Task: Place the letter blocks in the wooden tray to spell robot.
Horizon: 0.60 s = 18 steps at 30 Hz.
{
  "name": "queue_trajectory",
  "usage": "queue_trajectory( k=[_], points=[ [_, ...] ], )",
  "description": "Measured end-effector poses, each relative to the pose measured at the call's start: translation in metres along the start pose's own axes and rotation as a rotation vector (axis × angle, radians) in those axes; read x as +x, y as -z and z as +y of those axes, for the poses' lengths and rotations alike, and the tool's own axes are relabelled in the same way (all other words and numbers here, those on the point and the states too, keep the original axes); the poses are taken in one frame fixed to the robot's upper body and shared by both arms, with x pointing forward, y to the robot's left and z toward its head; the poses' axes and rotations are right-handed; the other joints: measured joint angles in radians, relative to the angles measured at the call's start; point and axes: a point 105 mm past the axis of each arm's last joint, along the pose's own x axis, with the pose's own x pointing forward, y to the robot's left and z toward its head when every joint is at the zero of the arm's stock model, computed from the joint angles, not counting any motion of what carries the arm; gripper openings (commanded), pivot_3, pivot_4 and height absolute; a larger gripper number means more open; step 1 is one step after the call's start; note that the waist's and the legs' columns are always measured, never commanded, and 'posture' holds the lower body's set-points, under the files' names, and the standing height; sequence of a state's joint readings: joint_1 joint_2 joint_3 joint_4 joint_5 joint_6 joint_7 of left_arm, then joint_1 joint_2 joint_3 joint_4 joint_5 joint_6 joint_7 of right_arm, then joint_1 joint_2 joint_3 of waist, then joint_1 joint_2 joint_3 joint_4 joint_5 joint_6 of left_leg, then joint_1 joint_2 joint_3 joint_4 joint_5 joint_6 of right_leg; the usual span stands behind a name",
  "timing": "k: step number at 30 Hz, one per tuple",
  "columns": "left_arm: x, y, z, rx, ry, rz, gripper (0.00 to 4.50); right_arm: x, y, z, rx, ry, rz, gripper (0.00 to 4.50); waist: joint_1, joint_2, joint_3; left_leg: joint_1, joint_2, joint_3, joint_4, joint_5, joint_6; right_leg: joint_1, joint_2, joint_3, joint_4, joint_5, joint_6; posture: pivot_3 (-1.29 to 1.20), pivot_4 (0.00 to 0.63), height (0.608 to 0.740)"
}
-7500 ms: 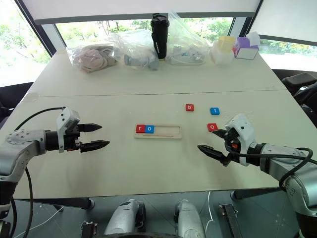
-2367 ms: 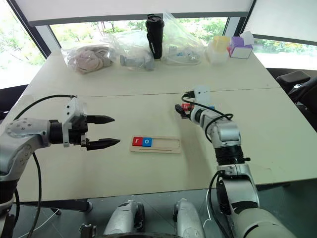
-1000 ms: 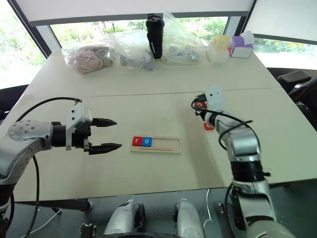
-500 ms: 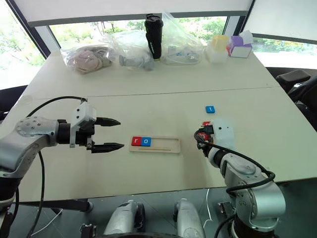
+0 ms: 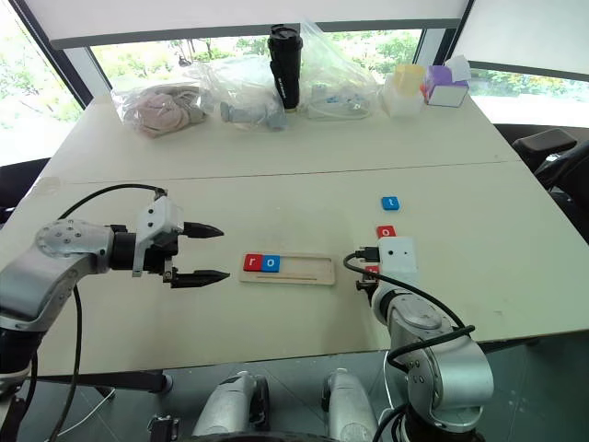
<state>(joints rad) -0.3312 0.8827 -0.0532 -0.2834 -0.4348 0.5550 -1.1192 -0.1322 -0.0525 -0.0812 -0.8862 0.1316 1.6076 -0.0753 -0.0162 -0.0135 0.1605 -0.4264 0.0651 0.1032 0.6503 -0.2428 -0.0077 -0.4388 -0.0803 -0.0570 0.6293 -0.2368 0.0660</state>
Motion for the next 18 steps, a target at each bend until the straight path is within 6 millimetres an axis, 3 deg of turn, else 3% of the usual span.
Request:
queue_trajectory(
  k=[1, 2, 3, 6, 7, 10, 12, 14, 18],
  points=[
    [0.000, 0.001, 0.000, -0.002, 0.001, 0.000, 4.50, 0.000, 0.000, 0.000, 0.001, -0.002, 0.003, 1.18, 0.000, 0.000, 0.000, 0.000, 0.000, 0.000, 0.000, 0.000, 0.000, 0.000, 0.000, 0.000, 0.000, 0.000, 0.000, 0.00, 0.150, 0.740],
    [0.000, 0.001, 0.000, -0.002, 0.001, -0.001, 4.50, 0.001, 0.001, 0.001, 0.002, -0.004, 0.007, 2.21, 0.000, 0.000, 0.000, 0.000, 0.000, 0.000, 0.000, 0.000, 0.000, 0.000, 0.000, 0.000, 0.000, 0.000, 0.000, 0.00, 0.150, 0.740],
    [0.000, 0.001, 0.000, -0.002, 0.001, -0.001, 4.50, 0.001, 0.001, 0.001, 0.001, -0.005, 0.008, 2.55, 0.000, 0.000, 0.000, 0.000, 0.000, 0.000, 0.000, 0.000, 0.000, 0.000, 0.000, 0.000, 0.000, 0.000, 0.000, 0.00, 0.150, 0.740],
    [0.000, 0.001, 0.000, -0.001, -0.001, 0.001, 4.50, 0.001, 0.002, 0.001, 0.001, -0.002, 0.008, 4.11, 0.000, 0.000, 0.000, 0.000, 0.000, 0.000, 0.000, 0.000, 0.000, 0.000, 0.000, 0.000, 0.000, 0.000, 0.000, 0.00, 0.150, 0.740],
    [0.000, 0.001, 0.000, -0.001, -0.002, 0.002, 4.50, 0.001, 0.001, 0.001, -0.001, -0.005, 0.008, 4.38, 0.000, 0.000, 0.000, 0.000, 0.000, 0.000, 0.000, 0.000, 0.000, 0.000, 0.000, 0.000, 0.000, 0.000, 0.000, 0.00, 0.150, 0.740],
    [0.000, 0.001, 0.000, 0.001, -0.005, 0.006, 4.50, 0.000, 0.000, 0.003, -0.026, -0.053, 0.002, 4.38, 0.000, 0.000, 0.000, 0.000, 0.000, 0.000, 0.000, 0.000, 0.000, 0.000, 0.000, 0.000, 0.000, 0.000, 0.000, 0.00, 0.150, 0.740],
    [0.000, 0.002, 0.001, 0.000, -0.004, 0.006, 4.50, -0.005, -0.006, -0.001, -0.137, -0.100, -0.032, 4.38, 0.002, 0.001, 0.000, 0.000, 0.000, 0.000, 0.000, 0.000, 0.000, 0.000, -0.001, 0.000, -0.001, 0.000, 0.000, 0.00, 0.150, 0.740],
    [0.000, 0.003, 0.001, -0.005, -0.004, 0.011, 4.50, -0.016, -0.017, -0.013, -0.272, -0.159, -0.096, 4.38, 0.005, 0.000, 0.000, 0.000, -0.001, 0.000, 0.000, 0.000, 0.000, 0.001, -0.002, 0.000, -0.003, 0.000, 0.000, 0.00, 0.150, 0.740],
    [-0.001, 0.004, 0.004, -0.004, 0.011, 0.012, 4.50, -0.046, -0.030, -0.023, -0.494, -0.442, -0.168, 4.38, 0.005, -0.001, 0.001, 0.001, -0.001, -0.001, -0.001, 0.000, 0.000, 0.004, 0.000, -0.001, -0.005, 0.000, 0.001, 0.00, 0.150, 0.740]
  ],
)
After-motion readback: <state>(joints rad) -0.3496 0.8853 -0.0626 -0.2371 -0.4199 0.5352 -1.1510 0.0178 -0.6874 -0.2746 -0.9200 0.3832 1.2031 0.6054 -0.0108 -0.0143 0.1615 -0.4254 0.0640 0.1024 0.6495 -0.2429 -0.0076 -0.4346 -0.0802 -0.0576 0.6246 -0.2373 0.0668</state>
